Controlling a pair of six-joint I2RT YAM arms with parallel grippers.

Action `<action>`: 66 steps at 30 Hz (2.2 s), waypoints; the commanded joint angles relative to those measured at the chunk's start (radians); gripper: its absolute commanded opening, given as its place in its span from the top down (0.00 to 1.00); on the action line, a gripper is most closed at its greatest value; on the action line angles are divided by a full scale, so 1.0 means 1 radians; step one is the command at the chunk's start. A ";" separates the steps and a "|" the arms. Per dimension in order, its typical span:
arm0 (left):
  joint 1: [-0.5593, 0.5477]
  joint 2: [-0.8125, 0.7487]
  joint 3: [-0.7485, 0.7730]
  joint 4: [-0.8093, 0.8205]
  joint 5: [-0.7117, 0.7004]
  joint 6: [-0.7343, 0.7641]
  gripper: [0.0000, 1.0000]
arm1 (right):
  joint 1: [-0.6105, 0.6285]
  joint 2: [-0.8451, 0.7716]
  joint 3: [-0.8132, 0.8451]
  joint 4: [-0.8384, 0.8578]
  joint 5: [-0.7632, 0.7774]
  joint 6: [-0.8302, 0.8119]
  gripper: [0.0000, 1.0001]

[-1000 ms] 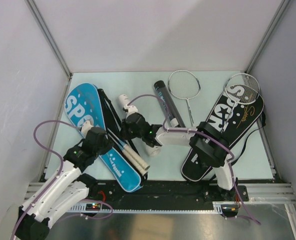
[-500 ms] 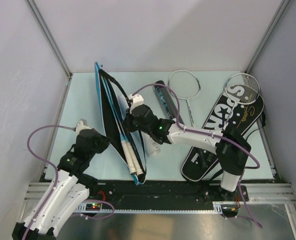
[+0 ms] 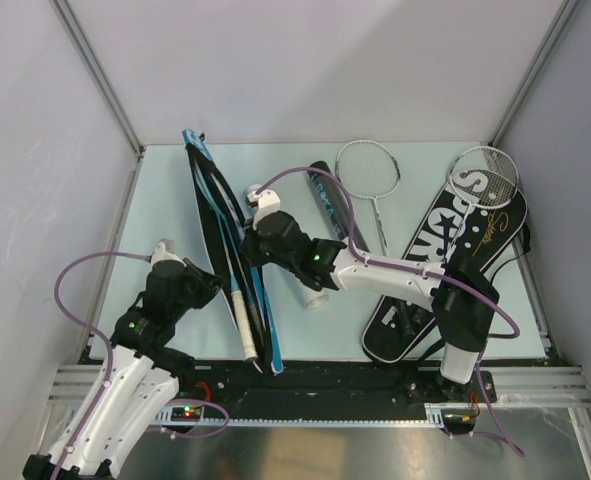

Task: Pack up the badminton gear
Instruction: Adjust the racket bag at the center of the board.

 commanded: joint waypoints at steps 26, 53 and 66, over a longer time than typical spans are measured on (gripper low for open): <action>0.008 0.061 0.035 0.037 0.099 0.136 1.00 | -0.017 0.021 0.005 0.065 0.002 -0.030 1.00; 0.040 -0.100 0.059 -0.103 -0.108 0.073 1.00 | -0.024 -0.035 -0.070 0.071 0.105 -0.036 1.00; 0.039 -0.040 0.035 0.024 0.092 0.110 0.98 | 0.042 -0.062 -0.070 0.159 -0.028 0.017 1.00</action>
